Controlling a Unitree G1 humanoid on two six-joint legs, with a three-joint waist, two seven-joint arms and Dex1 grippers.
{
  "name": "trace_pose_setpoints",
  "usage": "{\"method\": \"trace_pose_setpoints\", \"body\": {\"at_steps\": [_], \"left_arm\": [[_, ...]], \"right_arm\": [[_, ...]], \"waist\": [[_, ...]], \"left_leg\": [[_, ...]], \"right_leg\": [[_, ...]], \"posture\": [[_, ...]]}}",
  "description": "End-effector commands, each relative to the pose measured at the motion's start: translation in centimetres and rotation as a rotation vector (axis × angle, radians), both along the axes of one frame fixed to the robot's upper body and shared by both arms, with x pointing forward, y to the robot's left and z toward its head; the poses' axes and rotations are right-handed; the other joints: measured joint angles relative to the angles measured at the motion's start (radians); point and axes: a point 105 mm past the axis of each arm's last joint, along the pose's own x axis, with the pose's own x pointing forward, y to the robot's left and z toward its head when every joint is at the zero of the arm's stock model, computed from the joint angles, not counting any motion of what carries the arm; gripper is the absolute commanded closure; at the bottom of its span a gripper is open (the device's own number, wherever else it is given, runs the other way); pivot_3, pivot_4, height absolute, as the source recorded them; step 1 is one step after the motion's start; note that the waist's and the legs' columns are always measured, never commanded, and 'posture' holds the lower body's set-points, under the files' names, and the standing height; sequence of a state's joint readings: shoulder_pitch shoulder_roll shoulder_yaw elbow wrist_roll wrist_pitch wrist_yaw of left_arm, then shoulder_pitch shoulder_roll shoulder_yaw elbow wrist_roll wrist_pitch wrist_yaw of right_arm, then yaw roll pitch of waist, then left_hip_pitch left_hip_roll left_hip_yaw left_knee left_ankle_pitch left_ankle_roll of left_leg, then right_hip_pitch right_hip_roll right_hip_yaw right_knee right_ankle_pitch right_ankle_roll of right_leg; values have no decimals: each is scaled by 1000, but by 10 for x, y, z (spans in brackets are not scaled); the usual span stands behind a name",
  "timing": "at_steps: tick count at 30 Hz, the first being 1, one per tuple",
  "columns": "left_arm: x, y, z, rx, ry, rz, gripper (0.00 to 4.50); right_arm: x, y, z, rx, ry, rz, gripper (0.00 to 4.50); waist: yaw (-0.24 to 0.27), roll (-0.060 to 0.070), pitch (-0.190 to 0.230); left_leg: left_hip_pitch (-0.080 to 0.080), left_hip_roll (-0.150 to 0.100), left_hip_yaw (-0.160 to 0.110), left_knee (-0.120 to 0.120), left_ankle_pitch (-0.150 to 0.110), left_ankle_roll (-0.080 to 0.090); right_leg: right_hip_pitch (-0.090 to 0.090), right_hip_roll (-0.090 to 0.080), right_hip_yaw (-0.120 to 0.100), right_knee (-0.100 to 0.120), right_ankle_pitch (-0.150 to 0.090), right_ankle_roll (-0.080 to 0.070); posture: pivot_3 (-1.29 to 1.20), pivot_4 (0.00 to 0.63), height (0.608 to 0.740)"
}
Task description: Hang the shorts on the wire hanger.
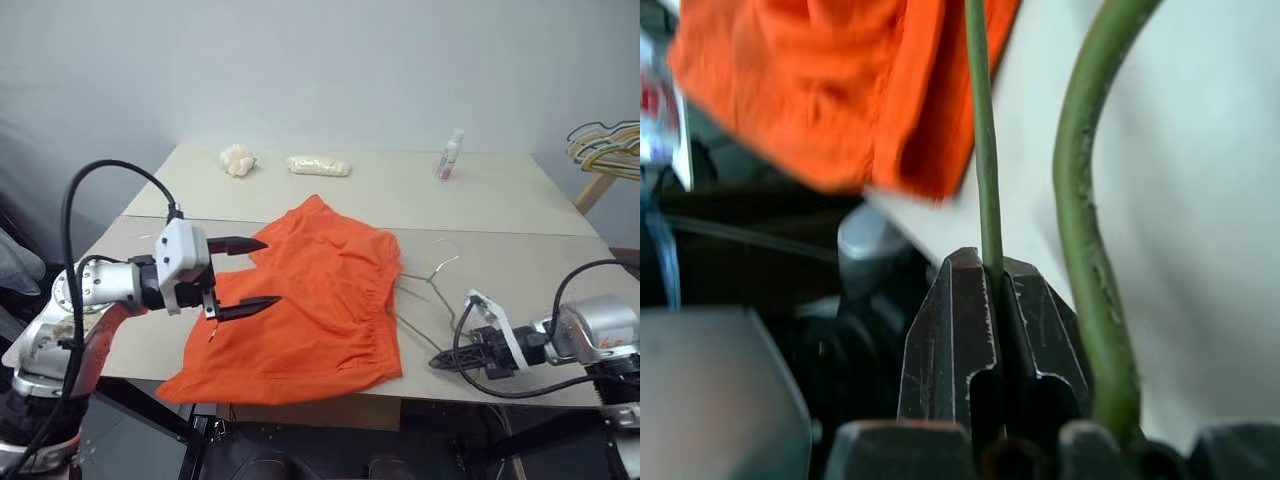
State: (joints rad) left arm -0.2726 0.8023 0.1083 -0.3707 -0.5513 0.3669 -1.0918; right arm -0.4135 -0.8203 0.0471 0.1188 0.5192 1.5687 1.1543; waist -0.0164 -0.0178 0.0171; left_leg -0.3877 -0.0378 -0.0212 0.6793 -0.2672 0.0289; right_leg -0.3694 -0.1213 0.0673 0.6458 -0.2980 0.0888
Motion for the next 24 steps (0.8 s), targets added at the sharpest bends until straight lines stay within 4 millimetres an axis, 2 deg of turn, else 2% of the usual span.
{"method": "trace_pose_setpoints", "body": {"at_steps": [1,13,17,19,22,24], "left_arm": [[1,-2,8,-3,-35,-17,59],[-1,-2,8,5,-43,-17,59],[0,-1,9,6,-54,-12,59],[1,0,10,5,-58,-7,59],[7,2,13,12,-81,0,59],[11,3,16,16,-97,1,59]], "right_arm": [[22,-6,4,16,-62,-121,4500],[55,-11,10,5,-293,-193,4500],[63,-7,12,-82,-427,-124,4500],[66,-4,20,-119,-525,-94,4500],[75,2,42,-210,-744,-8,4500],[81,6,55,-234,-821,11,4500]], "waist": [[-2,0,0],[-2,0,0],[-4,0,0],[-5,0,0],[-5,0,0],[-5,0,0]], "left_leg": [[0,0,0,0,0,0],[-1,0,0,0,0,0],[-1,0,1,0,0,0],[-1,0,1,0,0,0],[-1,0,1,0,0,0],[-1,0,1,0,0,0]], "right_leg": [[0,0,0,0,0,0],[-1,0,0,0,0,0],[-1,1,0,0,0,0],[-1,1,0,1,0,0],[-1,1,0,1,0,0],[-1,1,0,1,0,0]], "posture": [[-54,0,740],[-33,0,740],[-27,0,740],[-31,0,740],[-50,0,740],[-57,0,740]]}}
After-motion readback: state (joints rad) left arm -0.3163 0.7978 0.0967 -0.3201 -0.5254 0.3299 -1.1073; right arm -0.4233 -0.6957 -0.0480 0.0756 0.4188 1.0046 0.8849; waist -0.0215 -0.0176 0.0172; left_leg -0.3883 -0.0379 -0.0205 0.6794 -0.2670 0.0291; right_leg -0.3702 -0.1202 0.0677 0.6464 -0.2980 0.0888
